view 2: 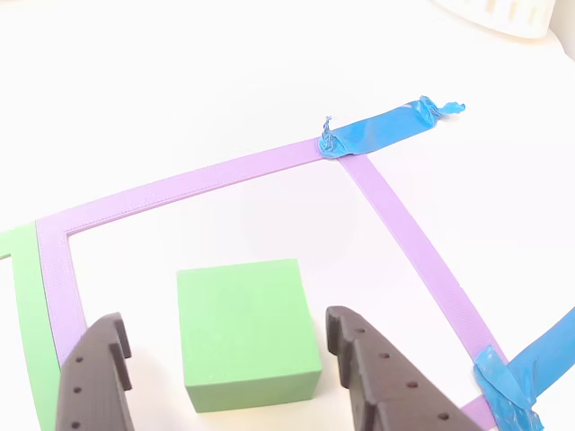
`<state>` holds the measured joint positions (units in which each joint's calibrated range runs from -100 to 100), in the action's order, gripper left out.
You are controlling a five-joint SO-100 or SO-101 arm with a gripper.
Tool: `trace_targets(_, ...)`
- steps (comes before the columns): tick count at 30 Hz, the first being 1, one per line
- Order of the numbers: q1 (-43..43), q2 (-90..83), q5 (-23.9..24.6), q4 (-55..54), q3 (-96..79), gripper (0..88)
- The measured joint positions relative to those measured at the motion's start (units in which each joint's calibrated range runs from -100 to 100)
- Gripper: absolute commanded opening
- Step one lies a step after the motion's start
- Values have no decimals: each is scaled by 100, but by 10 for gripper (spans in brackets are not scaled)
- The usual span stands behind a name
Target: Tower of hanoi
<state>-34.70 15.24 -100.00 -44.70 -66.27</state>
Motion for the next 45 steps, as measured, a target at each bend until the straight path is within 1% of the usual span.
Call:
trace_targets(5,0,-262,0,16,9,278)
trace_targets(11,0,-1486,0,653,71,288)
trace_targets(14,12,-2153,0,895,-142,276)
trace_targets(18,363,-3267,0,1193,-691,225)
trace_targets(20,398,-3875,0,1403,-885,192)
trace_targets(26,679,-5361,0,2596,-903,43)
trace_targets(29,772,-5952,0,3539,-593,9)
trace_targets(33,1030,-6450,0,5441,425,9)
trace_targets(36,1065,-6534,0,6788,1142,9)
trace_targets(41,1439,-6543,0,8900,2559,9)
trace_targets(45,1989,-6534,0,10705,4037,9)
